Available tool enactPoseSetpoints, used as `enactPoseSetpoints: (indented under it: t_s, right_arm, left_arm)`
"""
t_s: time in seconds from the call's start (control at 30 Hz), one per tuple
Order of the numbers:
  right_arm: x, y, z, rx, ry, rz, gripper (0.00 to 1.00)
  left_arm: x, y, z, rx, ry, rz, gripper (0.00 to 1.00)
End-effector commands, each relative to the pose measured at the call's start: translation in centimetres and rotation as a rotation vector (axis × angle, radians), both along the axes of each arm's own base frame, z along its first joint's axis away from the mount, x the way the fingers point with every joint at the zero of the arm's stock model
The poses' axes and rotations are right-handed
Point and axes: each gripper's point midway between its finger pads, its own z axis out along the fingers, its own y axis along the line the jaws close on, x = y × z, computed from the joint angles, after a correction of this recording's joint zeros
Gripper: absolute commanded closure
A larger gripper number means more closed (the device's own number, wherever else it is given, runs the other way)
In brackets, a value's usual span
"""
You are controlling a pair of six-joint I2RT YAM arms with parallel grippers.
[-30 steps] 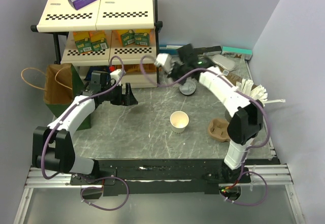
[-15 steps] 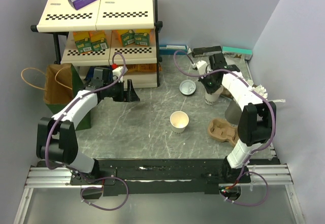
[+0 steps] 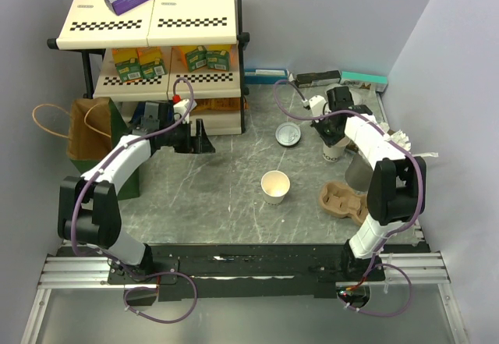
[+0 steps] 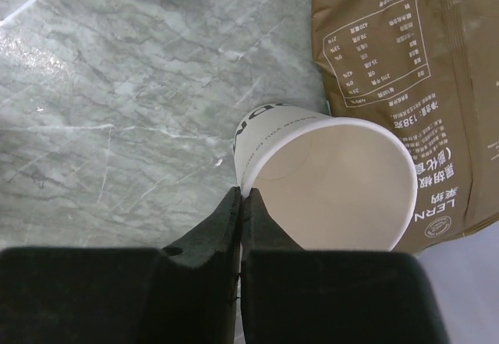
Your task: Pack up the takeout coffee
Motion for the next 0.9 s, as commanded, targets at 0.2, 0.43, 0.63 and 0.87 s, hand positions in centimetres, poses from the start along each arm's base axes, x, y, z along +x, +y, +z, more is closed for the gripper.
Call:
enactPoseSetpoints:
  t_s: [0.2,0.43,0.63,0.87]
  right_arm:
    - [0.6,-0.4,2.6,-0.002,-0.091,-0.049,0.81]
    - [0.4,0.7,6.3,0.013,-0.160,-0.014,0.59]
    - [-0.7,4.4,10.3,0.131,-0.225,0.114,0.54]
    - [-3.9,12.0,9.2,-0.096,-0.361,0.850,0.59]
  left_arm:
    - [0.7,-0.3,1.6,-0.026,-0.029,-0.009,0.16]
    - [0.5,-0.3,1.8,-0.017,-0.043,-0.024,0.16]
    - [0.6,-1.2,2.9,0.030,-0.164,-0.130,0.16]
    - [1.1,-2.2,4.5,0.093,-0.221,-0.199,0.17]
